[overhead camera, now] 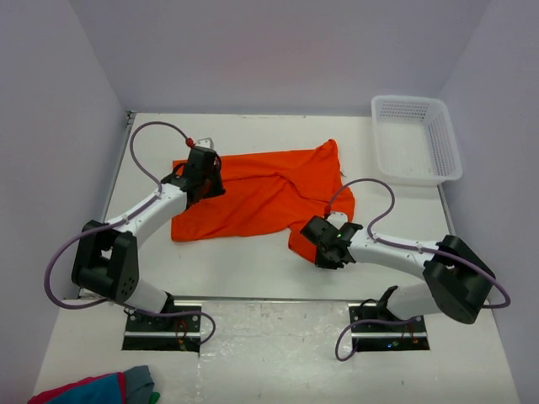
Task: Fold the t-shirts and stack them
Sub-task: Grap the side of the flattened tshirt closest away from the robot with both arms
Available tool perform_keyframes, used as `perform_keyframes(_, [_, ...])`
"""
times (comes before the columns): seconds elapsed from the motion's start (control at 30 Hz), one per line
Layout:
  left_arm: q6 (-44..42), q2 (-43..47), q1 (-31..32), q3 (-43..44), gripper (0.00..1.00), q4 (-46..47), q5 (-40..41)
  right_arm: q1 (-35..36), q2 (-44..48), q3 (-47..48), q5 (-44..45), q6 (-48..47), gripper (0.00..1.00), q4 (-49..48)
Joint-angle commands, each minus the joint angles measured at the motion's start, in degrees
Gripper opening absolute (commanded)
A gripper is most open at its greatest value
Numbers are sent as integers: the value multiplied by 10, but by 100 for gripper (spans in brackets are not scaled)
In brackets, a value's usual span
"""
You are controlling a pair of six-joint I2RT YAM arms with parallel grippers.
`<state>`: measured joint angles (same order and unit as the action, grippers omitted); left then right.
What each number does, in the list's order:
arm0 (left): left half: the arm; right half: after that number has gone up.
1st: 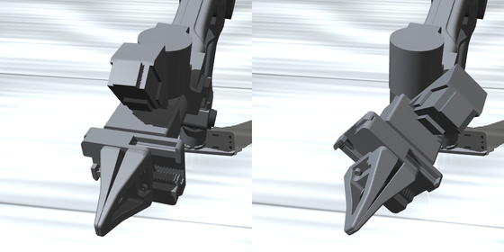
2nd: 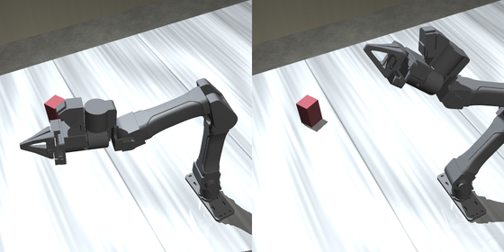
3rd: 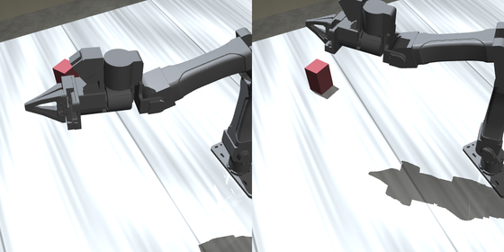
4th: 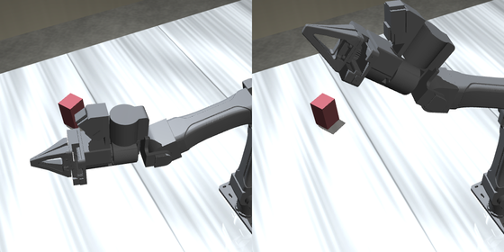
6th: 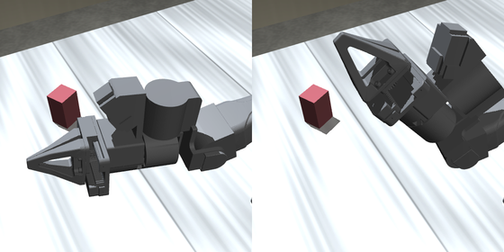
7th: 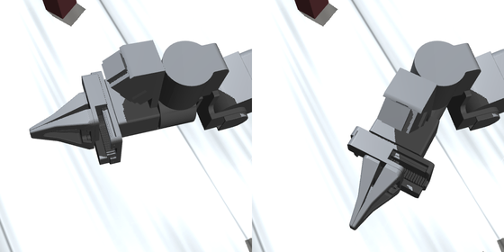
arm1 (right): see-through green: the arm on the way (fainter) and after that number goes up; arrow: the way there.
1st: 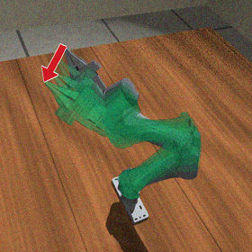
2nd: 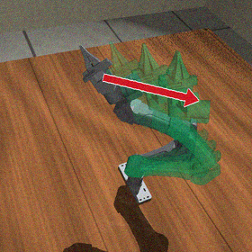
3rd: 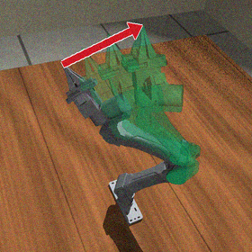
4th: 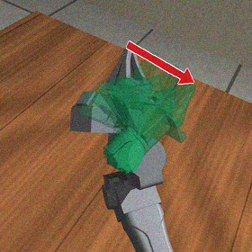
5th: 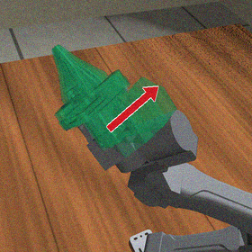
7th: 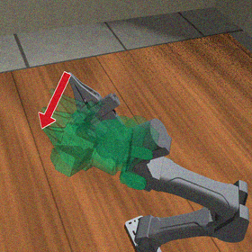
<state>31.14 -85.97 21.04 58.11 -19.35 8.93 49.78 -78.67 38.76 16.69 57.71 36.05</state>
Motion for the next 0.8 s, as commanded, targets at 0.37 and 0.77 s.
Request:
perform_keyframes(0.37, [163, 94, 2, -97, 27, -127, 110, 57, 24, 31, 52, 41, 0, 53])
perform_keyframes(0.77, [287, 85, -36, -35, 30, -373, 268, 59, 28, -16, 17, -25, 0, -37])
